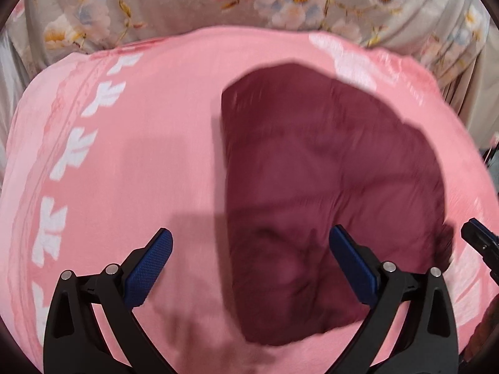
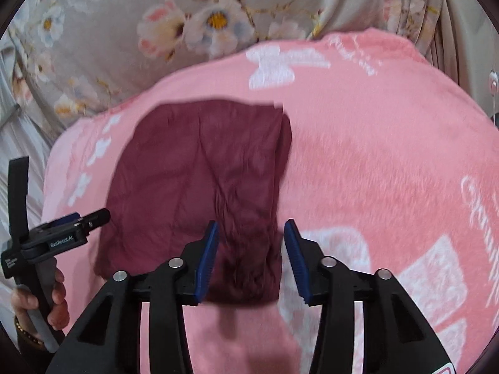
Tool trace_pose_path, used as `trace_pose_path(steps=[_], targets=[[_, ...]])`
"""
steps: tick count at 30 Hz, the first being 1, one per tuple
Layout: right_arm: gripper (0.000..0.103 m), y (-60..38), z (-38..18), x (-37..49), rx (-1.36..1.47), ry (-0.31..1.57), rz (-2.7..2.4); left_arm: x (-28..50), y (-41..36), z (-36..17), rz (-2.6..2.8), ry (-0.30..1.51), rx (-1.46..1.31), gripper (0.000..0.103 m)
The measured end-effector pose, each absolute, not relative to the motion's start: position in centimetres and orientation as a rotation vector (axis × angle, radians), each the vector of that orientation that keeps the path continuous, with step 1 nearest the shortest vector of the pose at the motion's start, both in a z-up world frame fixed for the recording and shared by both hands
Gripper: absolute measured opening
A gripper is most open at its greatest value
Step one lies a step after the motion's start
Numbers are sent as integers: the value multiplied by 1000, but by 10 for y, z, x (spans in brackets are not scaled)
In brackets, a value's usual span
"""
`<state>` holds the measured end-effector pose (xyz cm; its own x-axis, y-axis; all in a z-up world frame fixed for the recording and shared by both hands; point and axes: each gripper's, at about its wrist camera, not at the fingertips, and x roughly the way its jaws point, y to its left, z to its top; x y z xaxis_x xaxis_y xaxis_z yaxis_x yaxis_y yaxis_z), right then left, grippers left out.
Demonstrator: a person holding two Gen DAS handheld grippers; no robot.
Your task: Fold large clothes
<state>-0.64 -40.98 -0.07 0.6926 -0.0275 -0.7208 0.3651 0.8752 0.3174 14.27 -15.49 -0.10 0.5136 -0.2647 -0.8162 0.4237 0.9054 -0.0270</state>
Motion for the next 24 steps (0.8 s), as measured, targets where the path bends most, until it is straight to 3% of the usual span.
trace_pose_path(steps=[8,18,24], targets=[[39,-434,8,68,507,761,-285,195,-205,32,-371,888,176,98],[40,-441,-59,101,566,855,-329,225,-249,-19,-343,926,243,98],[62,-446,-75,97,594,834,-346,230,-249,-31,-355,926,214,98]])
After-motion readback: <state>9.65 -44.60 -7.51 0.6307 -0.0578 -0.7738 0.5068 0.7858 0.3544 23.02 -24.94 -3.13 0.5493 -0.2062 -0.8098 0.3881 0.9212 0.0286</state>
